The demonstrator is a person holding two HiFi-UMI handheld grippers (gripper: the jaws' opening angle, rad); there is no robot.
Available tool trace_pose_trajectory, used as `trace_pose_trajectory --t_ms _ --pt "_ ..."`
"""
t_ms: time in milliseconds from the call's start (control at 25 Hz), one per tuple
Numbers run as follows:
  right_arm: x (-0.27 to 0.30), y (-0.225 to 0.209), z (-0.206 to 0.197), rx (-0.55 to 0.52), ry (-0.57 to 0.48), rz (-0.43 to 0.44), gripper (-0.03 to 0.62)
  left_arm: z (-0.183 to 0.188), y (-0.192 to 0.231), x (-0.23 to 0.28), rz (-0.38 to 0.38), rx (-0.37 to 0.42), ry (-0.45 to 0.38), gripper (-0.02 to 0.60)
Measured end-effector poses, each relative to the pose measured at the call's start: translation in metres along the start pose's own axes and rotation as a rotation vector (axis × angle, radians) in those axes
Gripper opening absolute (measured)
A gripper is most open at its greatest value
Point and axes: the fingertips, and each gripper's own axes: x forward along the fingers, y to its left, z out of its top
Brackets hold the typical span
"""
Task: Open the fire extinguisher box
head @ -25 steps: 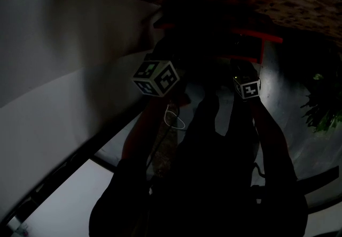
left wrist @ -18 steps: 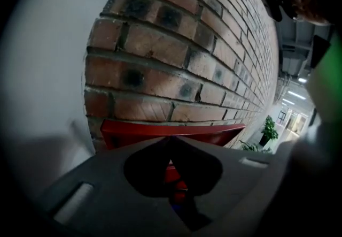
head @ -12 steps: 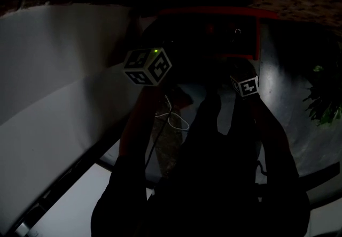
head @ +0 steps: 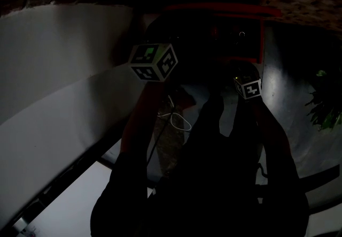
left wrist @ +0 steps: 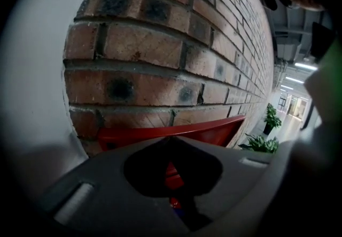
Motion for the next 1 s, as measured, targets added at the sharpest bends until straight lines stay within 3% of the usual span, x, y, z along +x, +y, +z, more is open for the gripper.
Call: trace_pose_trajectory --t_ms 640,1000 --pt "0.0 0.005 0.002 0.02 -0.017 0.054 -0.002 0.009 -0.013 0.018 -0.01 0.085 0.061 0.003" --pt "0.004 0.005 -0.004 0.021 0.0 0.061 -0.002 -0.019 -0.044 0.012 -0.097 0.074 0.103 0.003"
